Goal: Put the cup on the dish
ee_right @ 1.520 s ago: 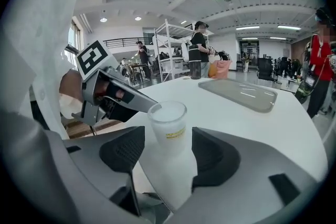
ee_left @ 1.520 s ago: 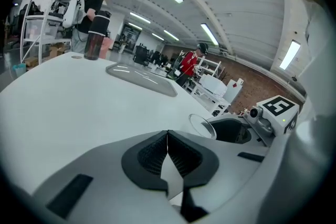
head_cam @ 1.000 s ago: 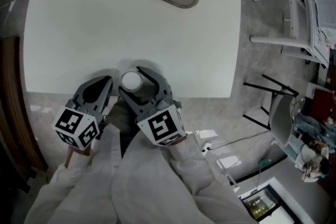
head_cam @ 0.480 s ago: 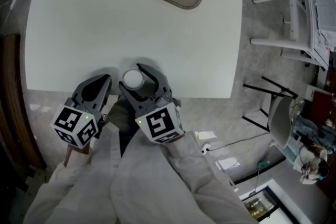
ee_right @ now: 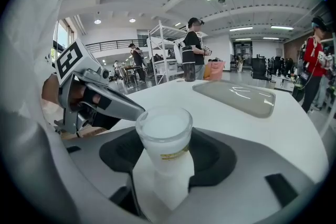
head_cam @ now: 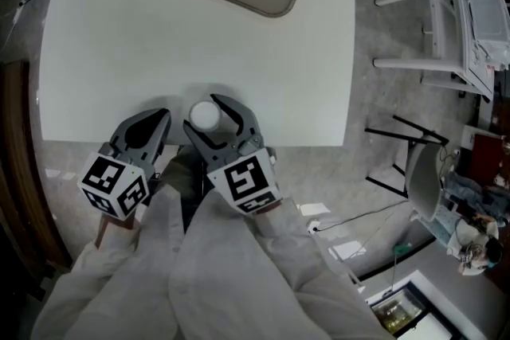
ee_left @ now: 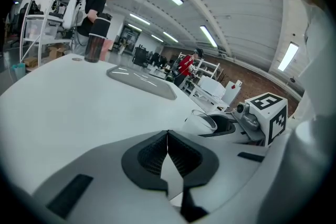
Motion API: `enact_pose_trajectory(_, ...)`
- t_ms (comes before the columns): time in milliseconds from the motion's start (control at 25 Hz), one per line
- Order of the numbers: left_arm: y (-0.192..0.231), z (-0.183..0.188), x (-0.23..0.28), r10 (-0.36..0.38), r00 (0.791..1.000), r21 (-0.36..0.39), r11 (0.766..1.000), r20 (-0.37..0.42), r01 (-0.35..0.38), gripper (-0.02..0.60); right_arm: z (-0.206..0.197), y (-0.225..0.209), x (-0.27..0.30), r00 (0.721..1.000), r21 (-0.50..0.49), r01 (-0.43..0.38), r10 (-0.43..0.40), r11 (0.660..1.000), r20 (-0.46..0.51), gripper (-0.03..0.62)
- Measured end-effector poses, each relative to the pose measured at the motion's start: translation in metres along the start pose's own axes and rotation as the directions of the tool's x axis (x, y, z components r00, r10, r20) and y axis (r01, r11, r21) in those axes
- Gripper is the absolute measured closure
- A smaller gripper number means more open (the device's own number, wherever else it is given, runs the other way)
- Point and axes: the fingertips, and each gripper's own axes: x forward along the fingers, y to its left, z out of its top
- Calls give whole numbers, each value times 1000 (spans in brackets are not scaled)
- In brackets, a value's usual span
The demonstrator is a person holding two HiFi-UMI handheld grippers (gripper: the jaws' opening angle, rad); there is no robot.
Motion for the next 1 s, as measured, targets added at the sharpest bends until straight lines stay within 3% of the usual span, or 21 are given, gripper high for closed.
enact_pose_trajectory(440, -17, 44, -9, -34, 996, 98, 995, 81, 26, 573, 45, -2, -33, 996, -24, 49, -47, 998, 82, 324)
enact_pose_trajectory(760, -31, 90, -19, -70, 986, 202, 979, 149, 39, 573, 82, -10, -56, 987, -101, 109, -96, 989, 127, 324)
enact_pose_trajectory(1000, -42, 123, -24, -101, 975, 253, 966, 199, 49, 573, 107, -17, -68, 980, -105, 138, -120, 985, 162, 324)
